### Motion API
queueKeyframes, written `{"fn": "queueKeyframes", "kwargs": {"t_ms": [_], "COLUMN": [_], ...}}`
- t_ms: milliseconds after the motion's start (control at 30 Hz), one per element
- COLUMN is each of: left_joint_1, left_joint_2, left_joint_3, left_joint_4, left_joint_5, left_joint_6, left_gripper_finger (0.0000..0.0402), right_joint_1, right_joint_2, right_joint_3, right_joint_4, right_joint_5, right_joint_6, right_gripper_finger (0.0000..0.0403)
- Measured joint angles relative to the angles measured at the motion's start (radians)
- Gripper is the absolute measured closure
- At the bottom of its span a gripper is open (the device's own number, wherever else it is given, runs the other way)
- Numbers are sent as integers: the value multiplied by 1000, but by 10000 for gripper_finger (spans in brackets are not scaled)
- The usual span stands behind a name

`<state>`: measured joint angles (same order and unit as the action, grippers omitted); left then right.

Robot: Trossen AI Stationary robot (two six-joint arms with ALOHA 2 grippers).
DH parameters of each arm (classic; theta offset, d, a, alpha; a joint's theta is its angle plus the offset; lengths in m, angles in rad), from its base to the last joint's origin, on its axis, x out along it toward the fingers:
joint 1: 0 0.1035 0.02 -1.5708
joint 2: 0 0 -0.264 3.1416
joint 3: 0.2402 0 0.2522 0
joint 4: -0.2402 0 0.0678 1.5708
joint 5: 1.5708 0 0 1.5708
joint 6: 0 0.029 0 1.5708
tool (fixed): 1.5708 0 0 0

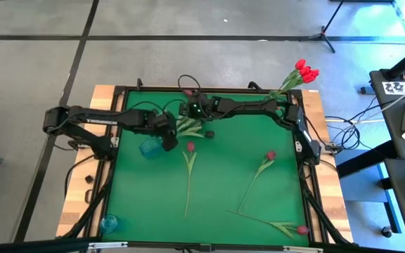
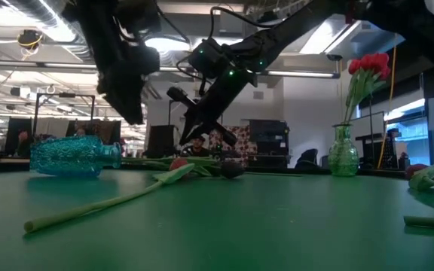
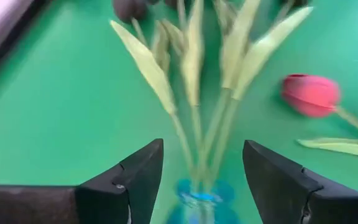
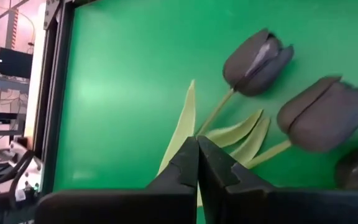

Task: Sort flowers into vase by color
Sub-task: Adjust the top blue vase

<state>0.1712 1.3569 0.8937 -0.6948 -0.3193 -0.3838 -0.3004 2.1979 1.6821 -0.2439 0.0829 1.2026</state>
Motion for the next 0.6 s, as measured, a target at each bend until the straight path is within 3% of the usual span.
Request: {"fn": "queueKeyframes", "kwargs": {"t_ms": [233, 467, 600], "left_joint_1": [124, 170, 136], "left_joint_2": [5, 7, 49], "left_joint_3": [19, 19, 17], "left_joint_4": [-101, -95, -118], "left_joint_5": [300, 354, 304], "left_joint_6": [-132, -118, -54], "left_gripper_finger": [186, 179, 161], "right_joint_1": [-1, -1, -1], "right_joint_2": [0, 0, 0], "right_joint_3": [-1, -1, -1], "right_joint_4": [8, 6, 6], "right_joint_5": [-6, -6, -16], "right_joint_6": [-9, -32, -51], "right_gripper_finger": [403, 403, 403]}}
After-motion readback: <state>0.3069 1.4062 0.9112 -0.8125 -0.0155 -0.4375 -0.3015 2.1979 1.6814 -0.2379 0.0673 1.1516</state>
